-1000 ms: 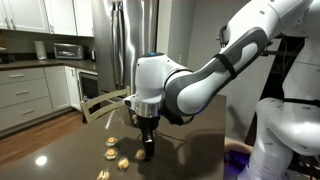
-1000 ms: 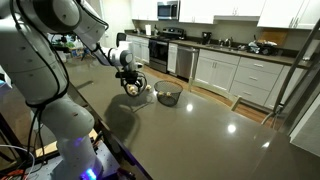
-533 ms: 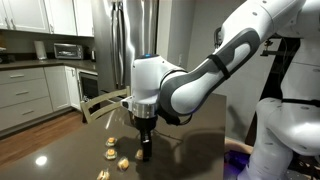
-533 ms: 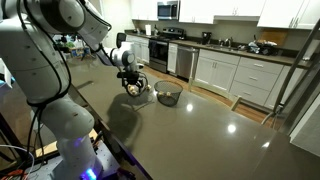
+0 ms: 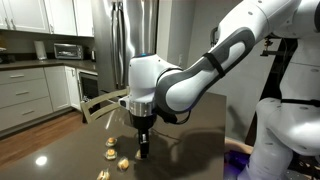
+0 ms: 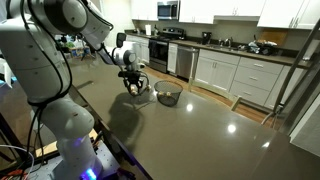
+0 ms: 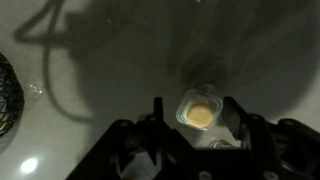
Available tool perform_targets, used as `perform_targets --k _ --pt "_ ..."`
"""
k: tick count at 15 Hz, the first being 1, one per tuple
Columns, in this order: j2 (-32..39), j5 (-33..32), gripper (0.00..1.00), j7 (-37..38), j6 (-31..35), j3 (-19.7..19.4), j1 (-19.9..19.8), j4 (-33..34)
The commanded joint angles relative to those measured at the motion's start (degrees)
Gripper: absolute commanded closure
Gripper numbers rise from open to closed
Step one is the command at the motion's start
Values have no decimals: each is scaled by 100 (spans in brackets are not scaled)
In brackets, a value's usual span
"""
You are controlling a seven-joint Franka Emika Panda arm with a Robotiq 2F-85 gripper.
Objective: Place one hamburger toy inside the black basket
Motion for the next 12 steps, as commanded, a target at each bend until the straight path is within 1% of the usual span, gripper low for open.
perform_targets --k 1,2,3,4,5,7,8,9,10,11,12 --pt "59 -24 61 -91 -149 -10 -58 134" --pt "63 -17 45 -99 -155 -15 -59 137" --pt "66 -15 38 -96 -154 -16 -59 137" --pt "75 -9 26 -94 -152 -13 -55 131" --pt "85 -7 21 -105 -152 -8 -49 126" --pt "99 -1 8 -123 -164 -1 -41 125" --pt "107 12 6 -138 -167 0 -40 128" --pt "115 16 46 -144 -169 1 -40 131" --pt "124 22 42 -147 -170 -1 -43 135" --pt "128 23 43 -144 -171 0 -42 135" --pt "136 29 49 -146 -173 1 -42 141"
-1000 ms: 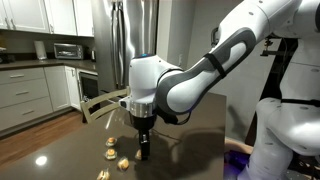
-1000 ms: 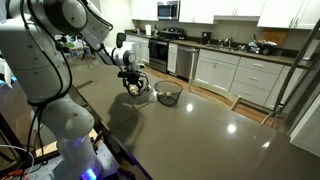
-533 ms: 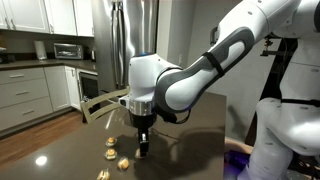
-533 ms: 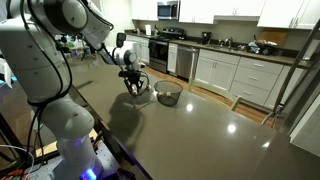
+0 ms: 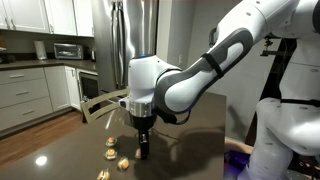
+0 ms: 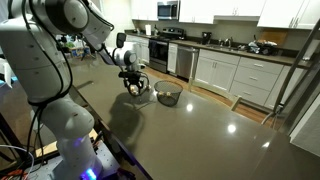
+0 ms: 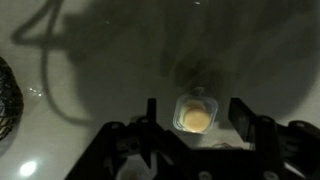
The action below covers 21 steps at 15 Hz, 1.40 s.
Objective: Place one hamburger toy inside the black basket
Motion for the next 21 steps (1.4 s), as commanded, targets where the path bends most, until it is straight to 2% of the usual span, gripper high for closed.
perform_targets --k 1,6,9,11,13,16,21 --pt "88 33 57 -138 -154 20 -36 130" --pt "97 30 89 -148 -206 19 -40 161" --pt "49 16 89 -156 -334 7 -52 203" --pt "-17 2 91 -165 -605 -16 -74 303" --pt "-88 -15 89 -180 -941 -51 -100 440" --pt "-272 -61 92 -205 -1336 -115 -139 597" --pt "-641 -161 90 -236 -1840 -309 -320 801"
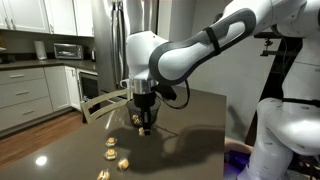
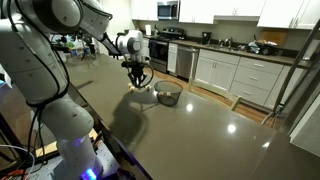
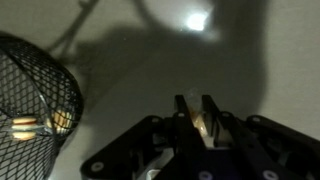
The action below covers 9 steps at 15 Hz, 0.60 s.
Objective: Place one hamburger toy inside the black basket
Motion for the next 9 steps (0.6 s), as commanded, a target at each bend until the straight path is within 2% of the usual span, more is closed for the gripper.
perform_targets --k 1,6,9 --pt "-344 -144 90 -226 -459 -135 -189 135" --pt "-619 -263 91 -441 -744 -420 -422 343" --pt "-678 -524 91 -372 -608 -531 -572 400"
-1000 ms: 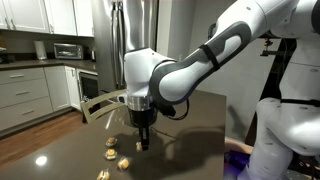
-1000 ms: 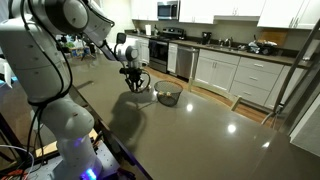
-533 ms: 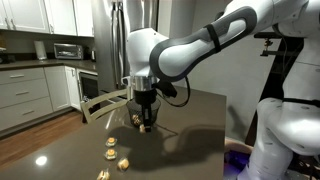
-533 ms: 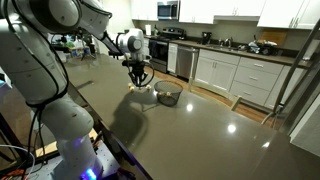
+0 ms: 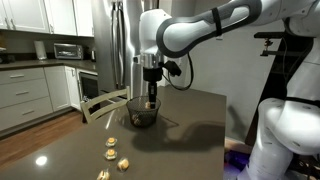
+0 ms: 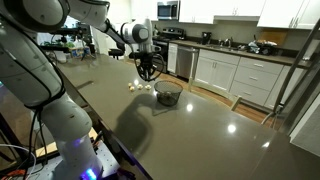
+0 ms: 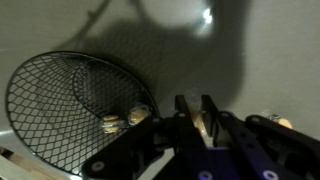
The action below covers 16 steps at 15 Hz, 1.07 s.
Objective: Place one hamburger toy inside the black basket
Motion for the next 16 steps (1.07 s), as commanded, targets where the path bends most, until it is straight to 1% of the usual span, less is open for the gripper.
perform_targets --k 1,5,8,9,10,11,16 --pt "-57 -440 91 -20 72 -76 -200 101" --pt "104 -751 90 4 524 -171 -341 145" --pt "236 -749 90 -29 765 -228 -387 208" --pt "274 -714 65 -43 781 -241 -392 239" --pt "305 -693 54 -77 841 -259 -392 244" --pt "332 -693 49 -54 840 -261 -392 272" --pt "406 -656 18 -54 812 -286 -398 405"
